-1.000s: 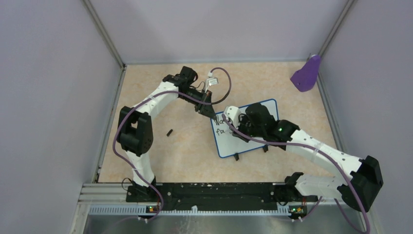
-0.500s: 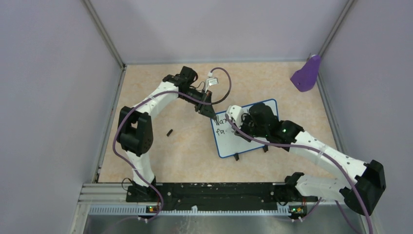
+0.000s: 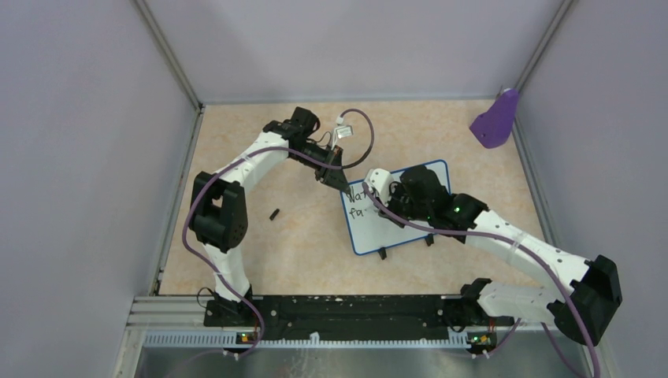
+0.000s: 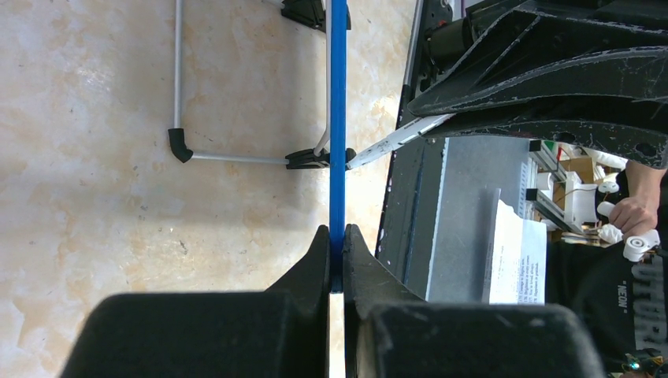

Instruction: Write a sentence on the whiteboard

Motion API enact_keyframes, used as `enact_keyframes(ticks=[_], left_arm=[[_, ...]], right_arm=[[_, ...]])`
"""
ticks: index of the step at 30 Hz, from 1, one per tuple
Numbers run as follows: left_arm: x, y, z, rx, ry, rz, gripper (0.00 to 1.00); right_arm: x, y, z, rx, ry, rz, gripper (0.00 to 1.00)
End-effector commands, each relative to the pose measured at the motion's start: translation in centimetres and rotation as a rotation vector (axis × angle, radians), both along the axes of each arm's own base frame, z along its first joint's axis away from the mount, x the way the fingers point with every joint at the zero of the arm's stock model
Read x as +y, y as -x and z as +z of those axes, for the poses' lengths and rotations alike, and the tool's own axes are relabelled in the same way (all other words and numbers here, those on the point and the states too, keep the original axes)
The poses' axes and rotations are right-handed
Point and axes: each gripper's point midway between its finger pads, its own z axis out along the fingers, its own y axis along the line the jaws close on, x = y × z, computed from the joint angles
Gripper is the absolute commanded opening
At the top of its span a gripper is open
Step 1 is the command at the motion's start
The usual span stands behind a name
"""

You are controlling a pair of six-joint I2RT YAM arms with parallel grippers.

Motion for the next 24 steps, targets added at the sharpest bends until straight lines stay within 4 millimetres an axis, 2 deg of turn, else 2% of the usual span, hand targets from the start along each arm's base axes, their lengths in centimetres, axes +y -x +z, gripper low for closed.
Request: enact_keyframes(ticks=[1, 14, 19, 24], left_arm=[[0.1, -0.6, 0.5, -0.040, 0.001, 0.003, 0.00], [0.1, -0.6, 0.3, -0.036, 0.000, 0.004, 0.00], [0.1, -0.7, 0.3, -0.034, 0.000, 0.003, 0.00], [0.0, -0.7, 0.2, -0.032, -0.001, 0.004, 0.00]], right_arm=[[0.4, -1.2, 1.2, -0.036, -0.029, -0.028, 0.00], [-0.1, 0.6, -0.7, 0.030, 0.025, 0.048, 0.00], [0.2, 0.1, 0.6, -0.005, -0.007, 0.025, 0.00], [0.0, -1.5, 2.8, -0.063, -0.068, -0.058, 0.00]])
